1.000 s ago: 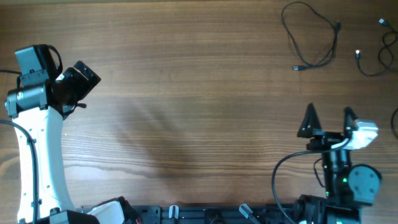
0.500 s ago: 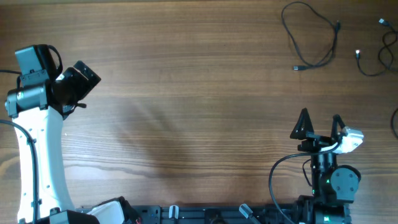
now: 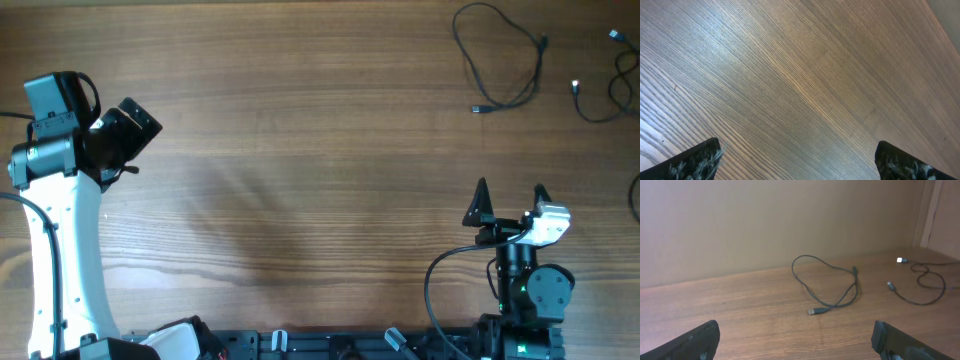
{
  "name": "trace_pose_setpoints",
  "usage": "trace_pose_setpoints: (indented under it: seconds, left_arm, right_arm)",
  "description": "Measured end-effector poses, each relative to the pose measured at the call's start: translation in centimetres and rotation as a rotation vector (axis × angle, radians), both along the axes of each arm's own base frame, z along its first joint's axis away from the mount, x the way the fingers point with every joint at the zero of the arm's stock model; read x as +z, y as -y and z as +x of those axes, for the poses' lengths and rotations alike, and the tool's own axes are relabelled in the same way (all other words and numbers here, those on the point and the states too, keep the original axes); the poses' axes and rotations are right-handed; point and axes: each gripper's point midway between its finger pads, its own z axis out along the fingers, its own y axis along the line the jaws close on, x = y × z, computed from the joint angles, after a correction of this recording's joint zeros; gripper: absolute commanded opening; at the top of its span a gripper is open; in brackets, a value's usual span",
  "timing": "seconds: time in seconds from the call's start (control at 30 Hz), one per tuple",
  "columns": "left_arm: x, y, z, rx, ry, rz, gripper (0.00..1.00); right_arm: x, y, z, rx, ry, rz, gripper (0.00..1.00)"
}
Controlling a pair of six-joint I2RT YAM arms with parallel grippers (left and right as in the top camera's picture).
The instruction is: Untangle cables
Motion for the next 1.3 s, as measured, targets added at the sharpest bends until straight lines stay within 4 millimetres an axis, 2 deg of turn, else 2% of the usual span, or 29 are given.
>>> trace_pose_setpoints:
  seconds: [0.27,1.3]
  left_arm:
    - [0.0,0.0,0.0,0.0,0.0,0.0,1.0]
    - [0.0,0.0,0.0,0.0,0.0,0.0,1.0]
  right_arm:
    - [0.0,-1.6,0.1,0.068,-0.005,-0.093,1.0]
    - [0.0,-1.6,0.1,0.068,-0.006,-0.126,1.0]
